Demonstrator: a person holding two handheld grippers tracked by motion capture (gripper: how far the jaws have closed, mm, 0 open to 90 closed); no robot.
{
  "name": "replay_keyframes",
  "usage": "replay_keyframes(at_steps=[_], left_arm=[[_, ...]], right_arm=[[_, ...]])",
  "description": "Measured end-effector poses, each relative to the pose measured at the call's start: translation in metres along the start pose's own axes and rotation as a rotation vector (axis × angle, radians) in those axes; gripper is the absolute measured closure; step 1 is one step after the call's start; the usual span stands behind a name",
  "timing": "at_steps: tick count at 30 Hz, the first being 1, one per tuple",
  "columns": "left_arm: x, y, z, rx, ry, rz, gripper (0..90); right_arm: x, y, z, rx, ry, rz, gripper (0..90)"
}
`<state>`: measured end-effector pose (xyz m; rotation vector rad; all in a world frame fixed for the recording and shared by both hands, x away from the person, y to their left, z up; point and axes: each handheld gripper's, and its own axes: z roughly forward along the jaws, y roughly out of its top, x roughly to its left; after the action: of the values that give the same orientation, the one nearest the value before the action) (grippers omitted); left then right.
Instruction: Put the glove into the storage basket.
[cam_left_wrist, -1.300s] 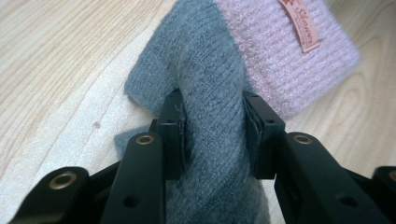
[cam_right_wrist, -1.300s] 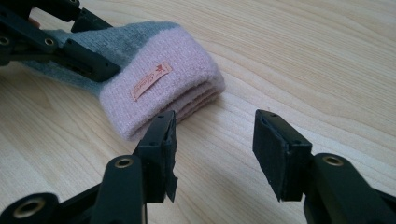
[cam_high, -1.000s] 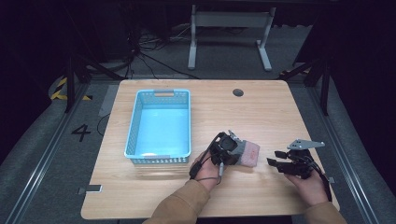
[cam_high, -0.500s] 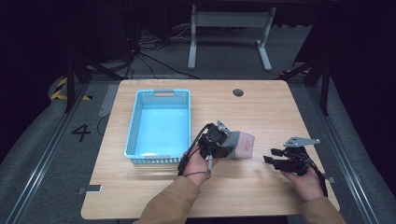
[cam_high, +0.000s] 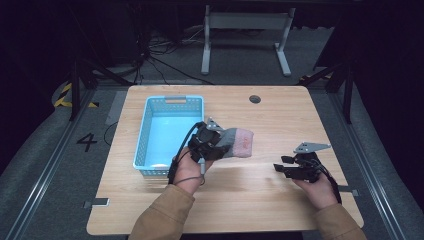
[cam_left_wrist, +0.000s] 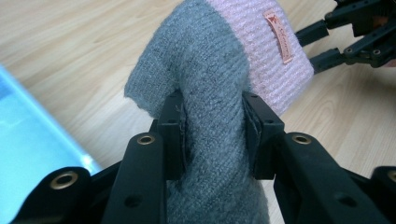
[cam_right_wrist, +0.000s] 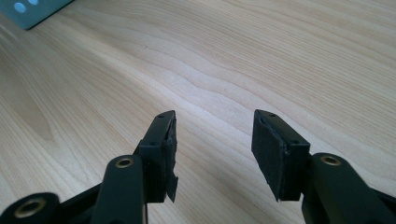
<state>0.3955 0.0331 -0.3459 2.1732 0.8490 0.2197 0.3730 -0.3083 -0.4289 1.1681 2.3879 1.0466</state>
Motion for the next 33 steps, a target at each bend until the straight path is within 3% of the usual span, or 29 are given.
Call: replay_keyframes(at_steps=[9, 28, 33], left_arm=[[0.024, -0.005, -0.025, -0.017, 0.043, -0.032, 65.2], [0.085, -0.025, -0.065, -0.047, 0.116, -0.079, 65.0], [0.101, -0.030, -0.070, -0.058, 0.130, -0.117, 64.9]], right_arm=[[0.003, 0.000, 0.002, 0.005, 0.000, -0.009, 50.7], [0.001, -0.013, -0.007, 0.012, -0.029, 0.023, 50.6], [0.000, -0.017, -0.009, 0.016, -0.038, 0.033, 50.5]])
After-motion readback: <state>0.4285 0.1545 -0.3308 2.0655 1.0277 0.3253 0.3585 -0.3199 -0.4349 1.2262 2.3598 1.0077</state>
